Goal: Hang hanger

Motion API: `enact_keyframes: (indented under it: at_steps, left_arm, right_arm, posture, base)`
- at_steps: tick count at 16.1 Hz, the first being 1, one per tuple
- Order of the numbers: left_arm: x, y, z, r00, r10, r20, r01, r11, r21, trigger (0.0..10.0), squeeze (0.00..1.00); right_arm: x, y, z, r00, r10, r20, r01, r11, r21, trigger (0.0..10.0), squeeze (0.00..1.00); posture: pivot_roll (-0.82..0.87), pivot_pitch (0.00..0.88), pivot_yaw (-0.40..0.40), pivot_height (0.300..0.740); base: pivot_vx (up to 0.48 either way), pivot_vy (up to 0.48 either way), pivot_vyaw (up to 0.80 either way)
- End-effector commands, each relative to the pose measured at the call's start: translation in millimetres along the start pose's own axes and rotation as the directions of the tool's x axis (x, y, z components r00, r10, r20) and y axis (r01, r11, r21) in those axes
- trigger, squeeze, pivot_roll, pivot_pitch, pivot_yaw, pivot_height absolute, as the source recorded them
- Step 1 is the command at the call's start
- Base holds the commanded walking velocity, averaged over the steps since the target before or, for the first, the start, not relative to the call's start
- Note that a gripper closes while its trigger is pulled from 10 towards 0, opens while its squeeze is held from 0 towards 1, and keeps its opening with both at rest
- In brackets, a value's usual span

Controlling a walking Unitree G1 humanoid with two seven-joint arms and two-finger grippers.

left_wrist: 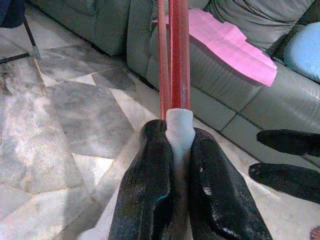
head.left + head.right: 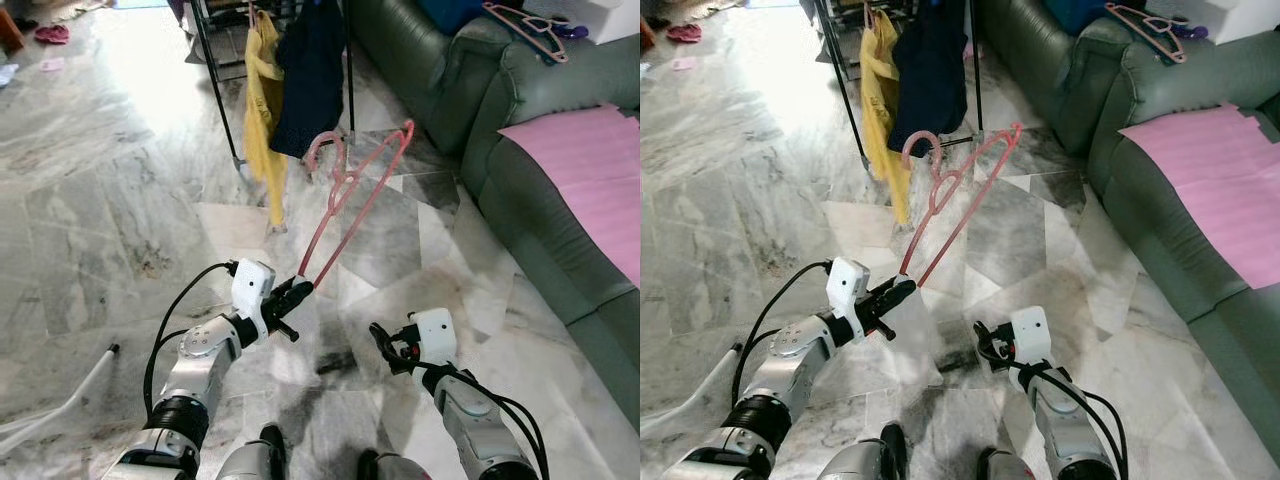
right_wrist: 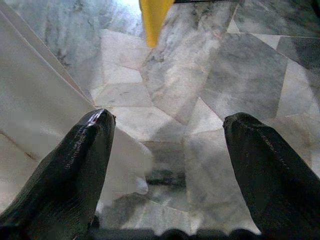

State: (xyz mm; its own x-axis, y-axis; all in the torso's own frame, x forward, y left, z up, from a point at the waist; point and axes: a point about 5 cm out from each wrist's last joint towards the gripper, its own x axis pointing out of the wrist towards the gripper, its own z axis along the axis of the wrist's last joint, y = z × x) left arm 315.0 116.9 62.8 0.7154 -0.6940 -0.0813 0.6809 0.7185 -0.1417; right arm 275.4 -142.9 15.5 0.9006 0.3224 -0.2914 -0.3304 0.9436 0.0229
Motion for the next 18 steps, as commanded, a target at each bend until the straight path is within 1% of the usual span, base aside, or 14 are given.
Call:
enact_keyframes:
  at_steps: [1,4,6,8,11,15,17,18]
  left_arm:
    - [-3.1,1.6,3.2,1.000,-0.012,0.018,0.012,1.000,0.018,10.0,0.00]
    - [-4.4,6.3,7.1,1.000,-0.002,0.022,0.001,1.000,0.029,10.0,0.00]
    - [-4.0,6.0,8.0,1.000,-0.005,0.021,0.004,0.999,0.037,10.0,0.00]
    - [-3.5,3.5,5.9,1.000,-0.012,0.017,0.012,0.999,0.038,10.0,0.00]
    - [-4.7,-3.0,-2.9,1.000,-0.027,0.003,0.027,0.999,0.026,10.0,0.00]
    - [-3.0,-6.4,-5.8,1.000,-0.027,-0.006,0.027,0.999,0.028,10.0,0.00]
    - [-2.1,-3.9,-5.9,1.000,0.013,-0.016,-0.012,0.998,0.060,10.0,0.00]
    - [-2.2,-2.4,-6.0,0.999,0.036,-0.014,-0.035,0.997,0.062,10.0,0.00]
  right_arm:
    - [-0.1,2.8,-2.7,1.000,0.003,-0.009,-0.003,1.000,0.001,10.0,0.00]
    - [0.5,2.3,-3.8,1.000,0.002,-0.014,-0.002,1.000,0.000,10.0,0.00]
    - [1.2,3.0,-3.1,1.000,0.002,-0.012,-0.002,1.000,0.000,10.0,0.00]
    - [1.3,4.0,-3.2,1.000,0.003,-0.011,-0.003,1.000,0.000,10.0,0.00]
    - [0.5,3.5,-5.4,1.000,-0.001,-0.017,0.001,1.000,-0.001,10.0,0.00]
    - [-0.2,3.8,-6.7,1.000,-0.001,-0.022,0.001,1.000,-0.004,10.0,0.00]
    - [0.3,3.7,-6.6,1.000,-0.003,-0.023,0.003,1.000,-0.005,10.0,0.00]
    - [1.0,3.4,-5.9,1.000,-0.008,-0.020,0.008,1.000,-0.005,10.0,0.00]
  posture:
    - [-0.05,0.191,0.020,0.740]
    - [-0.04,0.190,0.023,0.740]
    - [-0.04,0.189,0.027,0.740]
    - [-0.04,0.189,0.032,0.740]
    - [-0.05,0.193,0.037,0.740]
    - [-0.05,0.195,0.038,0.740]
    - [-0.05,0.192,0.043,0.740]
    - [-0.05,0.189,0.047,0.740]
  base:
    - [0.000,0.000,0.00]
    - [0.000,0.000,0.00]
    - [0.000,0.000,0.00]
    - [0.000,0.000,0.00]
    - [0.000,0.000,0.00]
    - [0.000,0.000,0.00]
    - [0.000,0.000,0.00]
    - [0.000,0.000,0.00]
